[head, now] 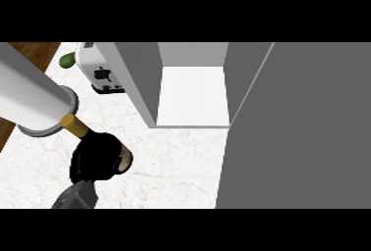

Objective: Pick up the wine, place it into the cabinet and close the cabinet

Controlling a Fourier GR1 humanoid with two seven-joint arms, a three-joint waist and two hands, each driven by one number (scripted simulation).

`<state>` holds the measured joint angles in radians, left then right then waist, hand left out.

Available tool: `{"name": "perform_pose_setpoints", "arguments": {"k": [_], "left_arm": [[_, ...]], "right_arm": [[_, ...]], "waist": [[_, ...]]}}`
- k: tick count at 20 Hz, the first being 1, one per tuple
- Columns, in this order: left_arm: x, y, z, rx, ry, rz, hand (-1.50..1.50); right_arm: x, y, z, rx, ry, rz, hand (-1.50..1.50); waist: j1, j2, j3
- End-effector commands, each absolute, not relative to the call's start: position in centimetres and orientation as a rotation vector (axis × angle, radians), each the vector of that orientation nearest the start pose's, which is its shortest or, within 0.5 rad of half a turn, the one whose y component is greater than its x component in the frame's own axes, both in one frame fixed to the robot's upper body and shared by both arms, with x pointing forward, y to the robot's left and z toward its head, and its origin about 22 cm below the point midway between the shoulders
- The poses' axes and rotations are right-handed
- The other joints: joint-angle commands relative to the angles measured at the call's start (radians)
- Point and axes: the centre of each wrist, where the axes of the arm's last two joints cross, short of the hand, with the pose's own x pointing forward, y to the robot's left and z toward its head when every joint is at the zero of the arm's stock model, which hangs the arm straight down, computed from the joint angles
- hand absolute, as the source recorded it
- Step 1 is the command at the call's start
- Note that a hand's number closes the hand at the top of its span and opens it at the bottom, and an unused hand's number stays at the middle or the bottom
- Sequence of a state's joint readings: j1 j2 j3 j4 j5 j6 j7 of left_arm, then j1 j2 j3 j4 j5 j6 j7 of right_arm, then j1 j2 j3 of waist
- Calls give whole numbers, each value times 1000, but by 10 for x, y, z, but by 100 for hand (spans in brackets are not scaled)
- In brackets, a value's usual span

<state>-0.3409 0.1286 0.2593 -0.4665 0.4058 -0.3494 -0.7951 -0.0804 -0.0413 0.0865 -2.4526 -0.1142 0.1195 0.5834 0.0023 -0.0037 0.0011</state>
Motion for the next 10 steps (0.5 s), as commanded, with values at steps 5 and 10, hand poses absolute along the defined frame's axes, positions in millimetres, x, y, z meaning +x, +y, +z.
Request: {"name": "perform_pose_setpoints", "arguments": {"k": [5, 10], "left_arm": [[266, 251, -121, -374, -1681, 428, 150], [247, 221, -109, -420, -1689, 352, 150]], "right_arm": [[168, -213, 185, 258, -1927, 264, -150], [139, -208, 202, 265, -1951, 242, -150]], "waist": [[4, 1, 0], [2, -2, 0]]}}
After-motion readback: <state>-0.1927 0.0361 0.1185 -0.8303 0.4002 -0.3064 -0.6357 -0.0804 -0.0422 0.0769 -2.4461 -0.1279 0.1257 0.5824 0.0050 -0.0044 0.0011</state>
